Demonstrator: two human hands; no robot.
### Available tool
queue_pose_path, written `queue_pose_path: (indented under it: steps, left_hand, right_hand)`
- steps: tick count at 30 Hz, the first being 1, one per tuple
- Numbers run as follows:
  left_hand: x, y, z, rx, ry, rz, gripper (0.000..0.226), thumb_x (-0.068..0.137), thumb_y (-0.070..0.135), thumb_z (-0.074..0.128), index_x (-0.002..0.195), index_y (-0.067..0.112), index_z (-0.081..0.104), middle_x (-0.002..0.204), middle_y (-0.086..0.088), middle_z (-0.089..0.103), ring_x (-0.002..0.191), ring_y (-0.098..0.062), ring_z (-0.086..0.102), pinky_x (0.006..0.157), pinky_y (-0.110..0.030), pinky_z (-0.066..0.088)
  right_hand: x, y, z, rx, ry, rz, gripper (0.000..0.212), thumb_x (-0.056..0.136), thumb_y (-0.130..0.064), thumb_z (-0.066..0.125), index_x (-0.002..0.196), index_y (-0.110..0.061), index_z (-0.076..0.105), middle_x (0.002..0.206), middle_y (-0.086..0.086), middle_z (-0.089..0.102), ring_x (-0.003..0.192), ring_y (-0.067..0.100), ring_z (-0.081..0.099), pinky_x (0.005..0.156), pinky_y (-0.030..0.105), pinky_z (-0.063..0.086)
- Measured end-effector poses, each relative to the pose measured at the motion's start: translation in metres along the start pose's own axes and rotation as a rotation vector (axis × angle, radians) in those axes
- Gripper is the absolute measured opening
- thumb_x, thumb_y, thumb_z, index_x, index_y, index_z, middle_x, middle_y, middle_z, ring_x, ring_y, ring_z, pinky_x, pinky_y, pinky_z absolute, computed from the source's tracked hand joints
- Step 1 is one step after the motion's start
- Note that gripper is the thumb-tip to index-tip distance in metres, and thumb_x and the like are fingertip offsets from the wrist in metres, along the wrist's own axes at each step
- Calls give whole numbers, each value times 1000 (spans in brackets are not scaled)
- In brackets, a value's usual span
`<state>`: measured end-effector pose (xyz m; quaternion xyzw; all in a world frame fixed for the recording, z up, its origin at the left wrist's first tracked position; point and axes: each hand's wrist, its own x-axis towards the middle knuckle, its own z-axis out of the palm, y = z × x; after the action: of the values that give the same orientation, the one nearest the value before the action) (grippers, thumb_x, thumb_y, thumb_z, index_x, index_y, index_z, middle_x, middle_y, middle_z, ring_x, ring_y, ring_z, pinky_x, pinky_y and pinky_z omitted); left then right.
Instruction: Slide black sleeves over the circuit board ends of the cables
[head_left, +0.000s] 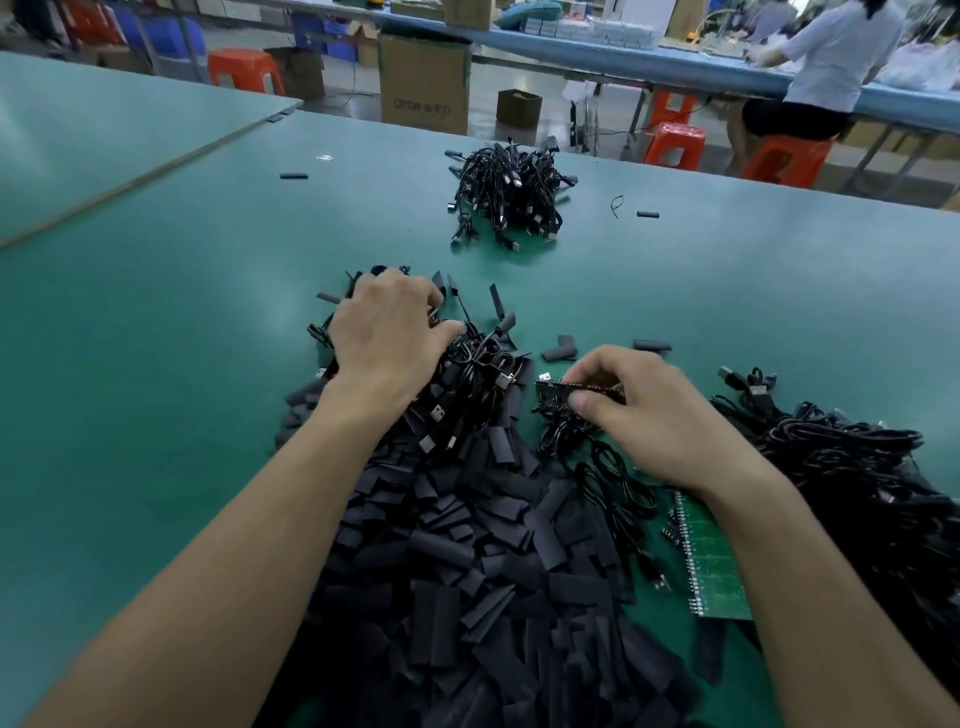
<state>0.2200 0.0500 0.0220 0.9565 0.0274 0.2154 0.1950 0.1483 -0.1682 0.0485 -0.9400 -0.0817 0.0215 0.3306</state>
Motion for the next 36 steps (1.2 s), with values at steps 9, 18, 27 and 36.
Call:
queue_pose_path:
  steps: [9,18,27,36]
  left_hand:
    - [-23,15,-12,-911,-504,159,23,83,37,80,99,22,73,82,5,75,74,-6,70,70,-20,53]
    - [-34,16,2,-1193,-612,140,18,76,24,83,80,17,67,68,7,61,60,-6,50,58,-13,43]
    - [-33,14,-1,-1298,-758,199,8,77,25,78,74,25,71,70,-3,54,60,-10,46,57,-19,39]
    - [-39,17,0,-1388,-830,201,16,88,8,66,77,20,69,67,7,56,61,-5,47,60,-14,40]
  right_hand:
    - [12,-1,0,311,116,-97,11,95,-17,66,89,-26,69,87,-10,71,86,8,65,83,21,48]
    - [14,-2,-10,314,47,-181,9,84,-20,79,82,-24,71,82,0,73,77,19,68,77,33,54]
    - [14,3,-16,488,-192,-225,13,76,-29,74,82,-18,72,75,-7,67,71,6,58,69,15,48]
    - [17,3,-17,580,-255,-209,6,75,-22,75,79,-19,73,75,-5,68,73,7,59,70,15,48]
